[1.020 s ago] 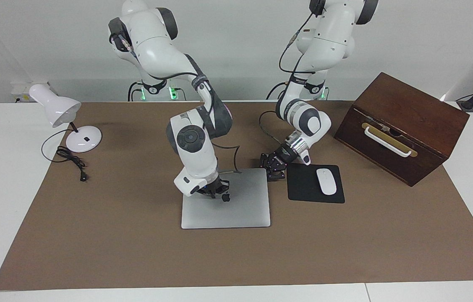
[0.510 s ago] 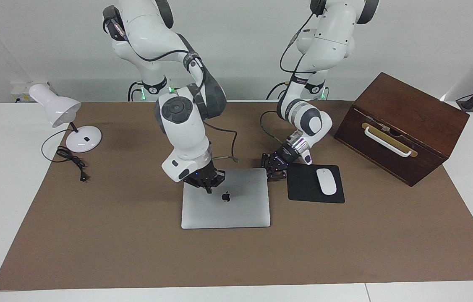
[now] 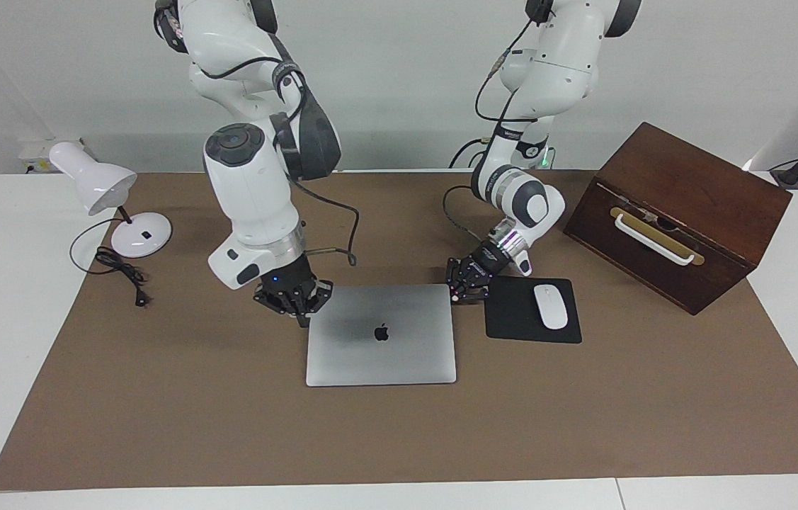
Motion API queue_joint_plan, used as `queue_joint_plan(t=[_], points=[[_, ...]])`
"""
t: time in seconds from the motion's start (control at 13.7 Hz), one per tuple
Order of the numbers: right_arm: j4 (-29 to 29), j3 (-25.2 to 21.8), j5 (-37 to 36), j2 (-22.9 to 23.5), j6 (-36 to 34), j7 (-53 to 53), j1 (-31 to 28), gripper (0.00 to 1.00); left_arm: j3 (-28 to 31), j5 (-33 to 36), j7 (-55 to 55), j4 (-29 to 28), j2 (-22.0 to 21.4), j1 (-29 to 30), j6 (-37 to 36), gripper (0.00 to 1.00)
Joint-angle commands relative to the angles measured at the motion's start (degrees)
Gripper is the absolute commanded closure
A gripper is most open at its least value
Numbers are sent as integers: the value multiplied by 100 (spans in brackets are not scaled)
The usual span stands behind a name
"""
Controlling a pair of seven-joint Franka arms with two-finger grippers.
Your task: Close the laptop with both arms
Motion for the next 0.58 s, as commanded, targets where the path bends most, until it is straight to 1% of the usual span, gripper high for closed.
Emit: queue_joint_plan(t=[0.0,0.15,0.51], points=[[-58,44,-332,-243,-127,-396,-172,100,28,-28,-76,-307,-70,118,350,100],[-58,44,-350,-366,-267,-686,-287,100,28,-28,-339,-307,-158,118,359,100],[-58,53,-333,-805,-724,-1197,-595,100,37,-28,-603,-254,-299,92,464,100]])
